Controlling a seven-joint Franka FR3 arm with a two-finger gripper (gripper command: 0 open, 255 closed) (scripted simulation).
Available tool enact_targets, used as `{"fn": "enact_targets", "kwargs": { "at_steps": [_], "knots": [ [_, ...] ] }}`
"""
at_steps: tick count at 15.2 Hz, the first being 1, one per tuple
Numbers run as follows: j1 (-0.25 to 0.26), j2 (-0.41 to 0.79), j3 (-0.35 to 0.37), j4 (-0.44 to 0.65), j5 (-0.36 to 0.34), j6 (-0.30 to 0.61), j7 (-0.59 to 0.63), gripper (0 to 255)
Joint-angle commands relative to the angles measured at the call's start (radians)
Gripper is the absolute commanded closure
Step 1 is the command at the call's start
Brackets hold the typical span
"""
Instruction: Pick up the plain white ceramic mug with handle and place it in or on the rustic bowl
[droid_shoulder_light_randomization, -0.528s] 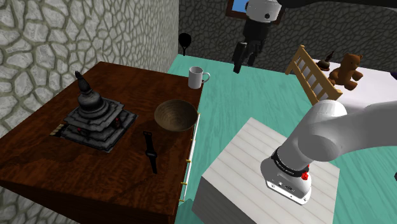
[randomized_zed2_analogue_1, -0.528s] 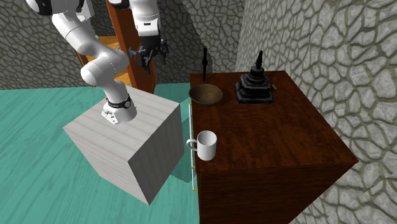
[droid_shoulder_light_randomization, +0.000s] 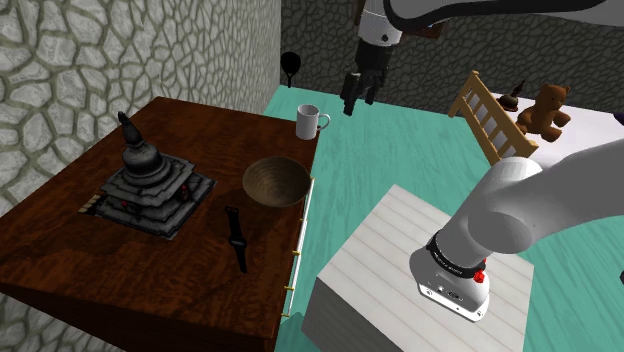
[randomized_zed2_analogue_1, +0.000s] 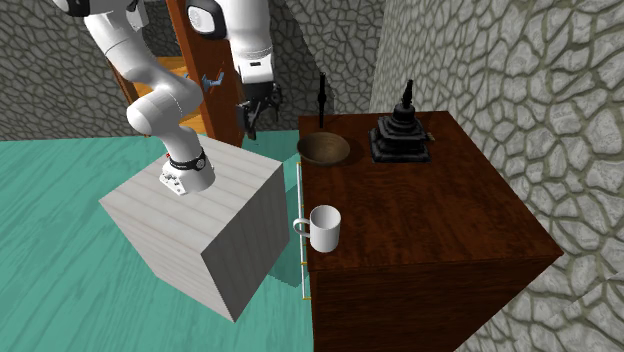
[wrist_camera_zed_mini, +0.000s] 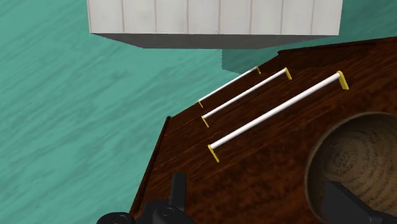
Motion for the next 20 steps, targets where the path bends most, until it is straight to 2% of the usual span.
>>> {"fn": "enact_targets", "kwargs": {
  "at_steps": [1, 11, 18, 20],
  "knots": [
    [-0.003, 0.071, -0.011, 0.017, -0.006, 0.062, -0.019, 0],
    [-0.007, 0.442, -0.045, 0.202, -0.007, 0.28, -0.095, 0],
    [-0.016, 0.707, -0.055, 0.41, 0.012, 0.359, -0.148, 0],
    [-0.017, 0.729, -0.055, 0.419, 0.014, 0.374, -0.151, 0]
  ]
}}
